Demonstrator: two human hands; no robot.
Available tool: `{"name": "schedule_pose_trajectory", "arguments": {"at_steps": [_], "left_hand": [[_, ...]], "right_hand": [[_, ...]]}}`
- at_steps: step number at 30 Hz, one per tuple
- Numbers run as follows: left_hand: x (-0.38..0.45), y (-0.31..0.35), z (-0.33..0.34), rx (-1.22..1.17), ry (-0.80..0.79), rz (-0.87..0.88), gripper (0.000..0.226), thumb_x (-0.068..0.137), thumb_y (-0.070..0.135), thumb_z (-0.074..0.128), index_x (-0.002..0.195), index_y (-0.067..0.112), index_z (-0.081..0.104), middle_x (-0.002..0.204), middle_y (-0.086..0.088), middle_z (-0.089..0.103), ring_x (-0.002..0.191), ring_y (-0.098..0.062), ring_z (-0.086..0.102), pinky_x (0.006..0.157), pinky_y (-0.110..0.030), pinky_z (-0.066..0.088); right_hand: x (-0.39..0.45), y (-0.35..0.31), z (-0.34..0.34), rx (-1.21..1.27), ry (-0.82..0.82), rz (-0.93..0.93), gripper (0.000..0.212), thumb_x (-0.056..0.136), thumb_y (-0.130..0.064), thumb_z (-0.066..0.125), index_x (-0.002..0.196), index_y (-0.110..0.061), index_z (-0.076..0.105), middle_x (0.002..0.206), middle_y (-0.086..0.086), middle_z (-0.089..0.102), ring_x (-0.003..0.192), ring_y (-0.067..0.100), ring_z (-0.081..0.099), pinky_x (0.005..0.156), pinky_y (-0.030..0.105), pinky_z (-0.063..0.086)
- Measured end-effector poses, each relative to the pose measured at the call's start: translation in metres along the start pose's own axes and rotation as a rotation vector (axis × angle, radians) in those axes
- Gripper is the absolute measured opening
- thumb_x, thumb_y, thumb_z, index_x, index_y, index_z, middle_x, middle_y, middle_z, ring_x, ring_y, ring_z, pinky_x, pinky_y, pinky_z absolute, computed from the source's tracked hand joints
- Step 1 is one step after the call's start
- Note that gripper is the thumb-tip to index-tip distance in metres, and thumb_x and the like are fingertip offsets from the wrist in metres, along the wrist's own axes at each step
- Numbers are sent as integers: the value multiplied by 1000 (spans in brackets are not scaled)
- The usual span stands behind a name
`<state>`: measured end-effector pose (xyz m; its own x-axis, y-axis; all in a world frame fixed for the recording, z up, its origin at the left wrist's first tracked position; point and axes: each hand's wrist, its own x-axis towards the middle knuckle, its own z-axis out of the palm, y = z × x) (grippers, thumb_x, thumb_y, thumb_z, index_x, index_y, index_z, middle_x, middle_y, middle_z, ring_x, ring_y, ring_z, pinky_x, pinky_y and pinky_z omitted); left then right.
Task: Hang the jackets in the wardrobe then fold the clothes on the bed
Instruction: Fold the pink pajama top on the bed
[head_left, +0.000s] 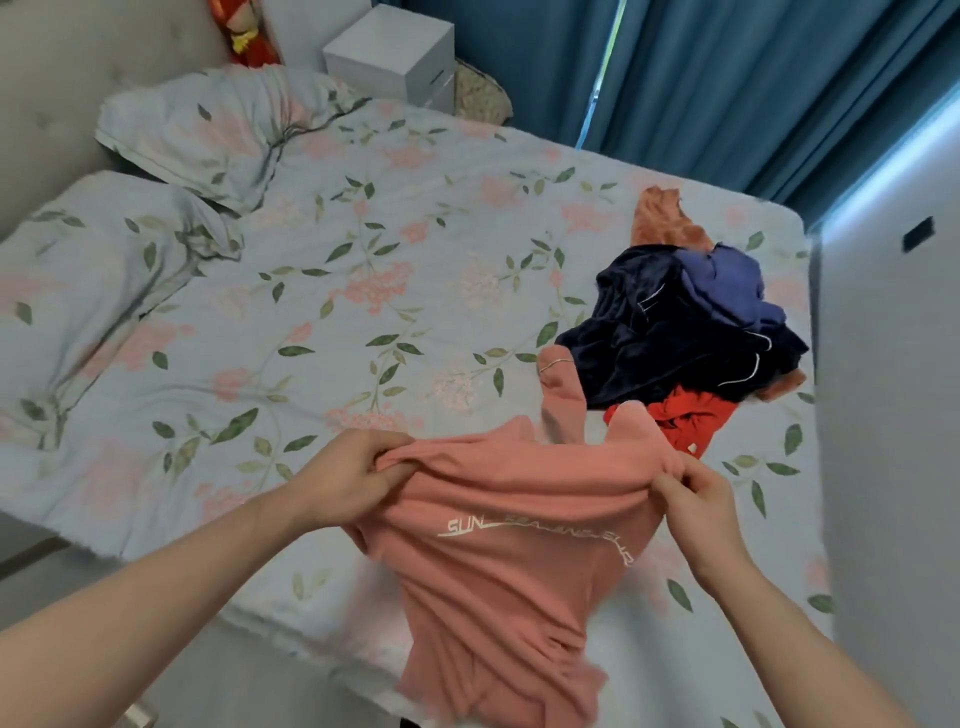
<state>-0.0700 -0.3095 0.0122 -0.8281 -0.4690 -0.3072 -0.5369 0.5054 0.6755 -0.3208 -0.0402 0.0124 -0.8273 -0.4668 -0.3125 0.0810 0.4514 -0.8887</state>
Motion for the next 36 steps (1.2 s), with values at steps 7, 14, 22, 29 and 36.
{"name": "schedule_pose_trajectory", "arguments": {"at_steps": [7,14,22,29,36], "left_hand": [[-55,97,-119,192,140,192,25,86,50,51,77,29,62,72,12,63,71,-10,61,70,-41,53],[-85,185,-184,258,106,369,22,100,27,61,81,18,67,69,4,63,67,-11,57,65,-35,46],[-120,288,-198,440,-2,694,44,86,53,46,80,14,66,64,2,59,65,-11,49,57,-20,36],[-141,321,-245,448,79,777,46,99,49,58,77,10,60,68,-11,49,62,-10,35,58,-33,41],[-156,321,-274,299,70,757,39,98,47,62,69,21,61,60,0,37,57,-10,33,53,-25,38]], "right_hand": [[-101,-125,-83,217,169,-136,39,85,17,51,67,-14,36,61,-14,55,63,3,52,66,26,38],[-145,-204,-125,204,100,-347,31,92,8,59,82,-20,53,100,3,79,107,30,69,94,43,52],[-176,-180,-25,-316,-297,-186,115,72,-64,83,160,-42,12,165,-13,26,151,15,29,111,36,38],[-172,-190,8,13,-517,57,98,79,-72,64,160,-35,23,150,-11,51,126,4,57,96,23,52],[-172,-222,-13,332,-729,285,113,70,-98,10,135,-25,66,137,6,67,129,25,61,106,40,50]]}}
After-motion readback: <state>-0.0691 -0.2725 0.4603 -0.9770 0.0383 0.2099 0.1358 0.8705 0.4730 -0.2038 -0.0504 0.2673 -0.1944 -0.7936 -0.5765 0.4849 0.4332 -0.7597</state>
